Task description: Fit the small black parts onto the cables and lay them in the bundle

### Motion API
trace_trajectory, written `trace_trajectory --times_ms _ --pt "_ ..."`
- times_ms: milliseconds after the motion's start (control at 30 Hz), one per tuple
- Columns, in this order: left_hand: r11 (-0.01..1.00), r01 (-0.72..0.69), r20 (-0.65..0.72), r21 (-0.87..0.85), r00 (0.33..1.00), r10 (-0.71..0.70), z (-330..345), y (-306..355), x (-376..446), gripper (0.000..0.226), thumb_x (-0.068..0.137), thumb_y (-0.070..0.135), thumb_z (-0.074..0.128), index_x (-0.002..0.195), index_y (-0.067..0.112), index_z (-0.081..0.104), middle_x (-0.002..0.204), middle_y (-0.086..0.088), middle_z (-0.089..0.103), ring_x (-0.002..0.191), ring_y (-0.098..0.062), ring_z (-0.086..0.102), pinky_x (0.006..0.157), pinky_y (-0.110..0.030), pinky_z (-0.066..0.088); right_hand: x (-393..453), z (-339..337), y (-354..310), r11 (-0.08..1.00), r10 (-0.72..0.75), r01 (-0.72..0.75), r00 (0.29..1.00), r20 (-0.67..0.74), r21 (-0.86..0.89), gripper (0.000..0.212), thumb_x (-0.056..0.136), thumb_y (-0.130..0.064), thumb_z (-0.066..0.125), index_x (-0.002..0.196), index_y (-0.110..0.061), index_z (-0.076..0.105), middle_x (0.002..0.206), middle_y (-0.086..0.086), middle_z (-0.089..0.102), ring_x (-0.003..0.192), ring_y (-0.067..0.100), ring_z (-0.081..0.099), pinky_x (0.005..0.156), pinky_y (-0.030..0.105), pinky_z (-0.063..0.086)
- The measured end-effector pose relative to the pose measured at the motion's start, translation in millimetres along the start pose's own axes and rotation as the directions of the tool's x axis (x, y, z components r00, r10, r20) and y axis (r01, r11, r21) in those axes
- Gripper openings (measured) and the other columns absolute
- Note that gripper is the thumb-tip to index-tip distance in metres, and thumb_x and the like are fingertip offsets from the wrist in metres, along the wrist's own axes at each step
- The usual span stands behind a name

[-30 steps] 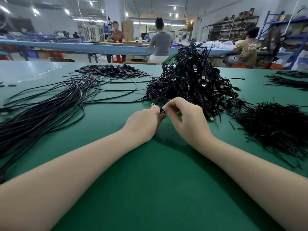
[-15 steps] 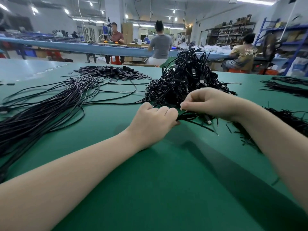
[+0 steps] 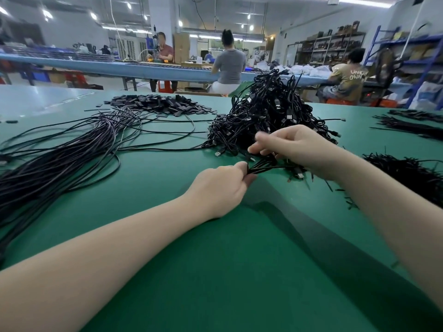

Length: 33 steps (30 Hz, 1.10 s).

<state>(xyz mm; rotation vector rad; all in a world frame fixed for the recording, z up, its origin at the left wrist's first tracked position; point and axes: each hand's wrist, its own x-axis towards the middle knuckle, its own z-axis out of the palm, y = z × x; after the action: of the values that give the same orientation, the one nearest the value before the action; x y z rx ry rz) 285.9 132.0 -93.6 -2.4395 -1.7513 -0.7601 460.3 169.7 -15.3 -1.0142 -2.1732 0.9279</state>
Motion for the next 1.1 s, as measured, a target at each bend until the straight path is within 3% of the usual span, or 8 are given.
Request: trace_trajectory --times_ms 67,167,333,533,767,933,1033,1100 --pt "0.994 -0.048 -0.005 0.093 0.999 0.048 0.2 0.1 -0.7 0.027 0.102 0.044 0.027 0.091 0.020 0.036 0.076 -0.001 0.058 0.075 -0.033 0.059 0.058 -0.034 0.026 1.1 -1.1 -5.4 0.963 -0.039 0.050 0.998 0.050 -0.264 0.031 0.076 -0.057 0.067 0.078 -0.028 0.078 0.051 -0.007 0.054 0.041 0.004 0.039 0.042 0.012 0.032" --pt "0.954 -0.147 -0.015 0.261 0.988 0.157 -1.0 2.4 -2.7 0.035 0.103 0.042 0.024 0.112 0.017 0.046 0.094 -0.005 0.066 0.078 -0.032 0.060 0.060 -0.032 0.026 4.4 5.0 -8.4 0.901 -0.062 0.080 0.996 0.056 -0.427 0.021 0.075 -0.047 0.074 0.074 -0.027 0.077 0.056 -0.010 0.065 0.044 0.000 0.048 0.044 0.008 0.034" --pt "0.977 -0.108 0.005 0.185 0.994 0.109 -2.9 3.2 -4.2 0.029 0.103 0.044 0.027 0.101 0.020 0.044 0.095 -0.006 0.066 0.082 -0.034 0.061 0.060 -0.033 0.027 3.3 6.8 -5.0 0.921 -0.078 0.085 0.996 0.034 -0.380 0.010 0.080 -0.033 0.075 0.074 -0.024 0.073 0.060 -0.021 0.065 0.054 -0.007 0.055 0.050 0.006 0.039" --pt "0.993 -0.054 0.012 0.104 0.999 0.053 -3.9 2.7 -3.7 0.024 0.102 0.046 0.029 0.089 0.026 0.031 0.090 -0.005 0.065 0.079 -0.035 0.060 0.058 -0.035 0.031 3.5 8.6 -3.2 0.943 -0.093 0.094 0.996 0.019 -0.318 0.014 0.085 -0.025 0.070 0.077 -0.015 0.066 0.070 -0.005 0.070 0.053 -0.001 0.053 0.052 0.013 0.042" --pt "0.960 -0.164 -0.039 0.225 0.983 0.178 -7.0 7.4 -4.5 0.026 0.102 0.042 0.029 0.088 0.021 0.029 0.092 -0.001 0.062 0.064 -0.027 0.040 0.064 -0.033 0.025 2.9 0.2 6.7 0.972 0.184 -0.203 0.970 0.159 0.115 0.011 0.086 -0.017 0.068 0.080 -0.010 0.062 0.071 0.000 0.068 0.057 0.006 0.059 0.051 0.017 0.043" --pt "0.951 -0.294 -0.148 0.099 0.940 0.306 -8.5 8.4 -8.0 0.023 0.102 0.033 0.038 0.088 0.015 0.038 0.080 -0.003 0.059 0.064 -0.032 0.046 0.065 -0.034 0.028 -2.8 13.0 27.8 0.741 0.251 -0.427 0.892 0.375 0.519 0.008 0.075 -0.025 0.063 0.076 -0.017 0.064 0.071 0.000 0.058 0.057 0.009 0.051 0.055 0.020 0.039" --pt "0.963 -0.222 -0.223 -0.152 0.957 0.185 -7.5 4.3 -8.5 0.028 0.101 0.034 0.038 0.091 0.009 0.047 0.068 0.009 0.051 0.061 -0.023 0.047 0.058 -0.036 0.033 -0.8 29.5 32.8 0.541 0.177 -0.371 0.928 0.329 0.755 0.010 0.075 -0.020 0.056 0.071 -0.015 0.064 0.061 -0.003 0.052 0.050 0.007 0.050 0.052 0.017 0.041" --pt "0.928 -0.159 -0.252 -0.337 0.965 0.074 -6.2 0.5 -7.1 0.022 0.101 0.034 0.039 0.091 0.016 0.047 0.064 0.015 0.051 0.058 -0.006 0.047 0.056 -0.027 0.035 1.7 41.4 30.4 0.499 0.169 -0.302 0.953 0.250 0.812 0.007 0.073 -0.022 0.059 0.072 -0.015 0.063 0.058 -0.005 0.054 0.050 0.007 0.051 0.054 0.018 0.042"
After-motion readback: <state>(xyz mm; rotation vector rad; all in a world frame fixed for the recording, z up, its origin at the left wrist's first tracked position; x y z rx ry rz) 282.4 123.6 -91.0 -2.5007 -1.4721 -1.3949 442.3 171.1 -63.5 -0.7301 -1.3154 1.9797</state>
